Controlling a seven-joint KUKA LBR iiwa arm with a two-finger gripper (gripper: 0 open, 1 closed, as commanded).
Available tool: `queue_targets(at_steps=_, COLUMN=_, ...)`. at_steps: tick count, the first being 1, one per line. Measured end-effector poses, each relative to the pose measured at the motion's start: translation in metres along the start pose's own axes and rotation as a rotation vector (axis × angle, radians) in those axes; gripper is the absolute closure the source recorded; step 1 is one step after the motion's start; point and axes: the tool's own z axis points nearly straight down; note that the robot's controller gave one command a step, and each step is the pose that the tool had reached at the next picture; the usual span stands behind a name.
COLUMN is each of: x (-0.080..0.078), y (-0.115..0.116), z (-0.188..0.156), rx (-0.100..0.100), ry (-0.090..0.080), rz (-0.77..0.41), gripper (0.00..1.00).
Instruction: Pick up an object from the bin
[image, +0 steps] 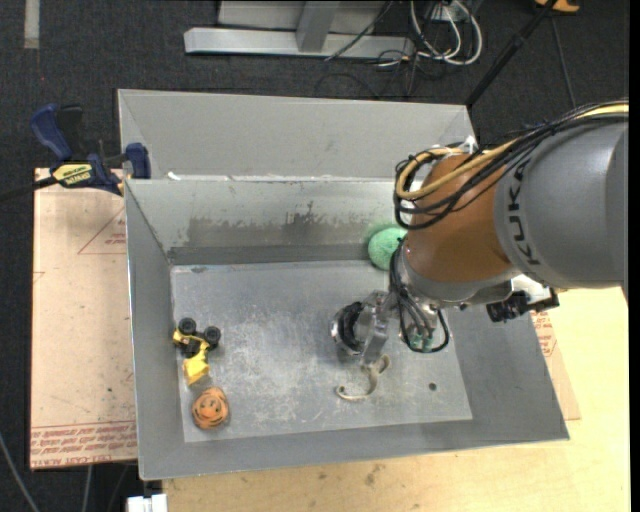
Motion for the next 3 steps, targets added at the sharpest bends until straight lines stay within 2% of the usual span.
queue_targets(at_steps=1, x=-0.019, y=-0.022, z=-0.020, rx=-0.005, ry=-0.018, rz=-0.005, gripper=1.00)
queue_targets(at_steps=2, x=-0.040, y=-0.023, z=-0.001, rx=-0.001, ry=-0.006, rz=-0.013, gripper=1.00)
queue_targets(at_steps=3, x=0.009, y=-0.031, z=-0.024, rx=-0.001, ry=-0.005, rz=-0.030, gripper=1.00)
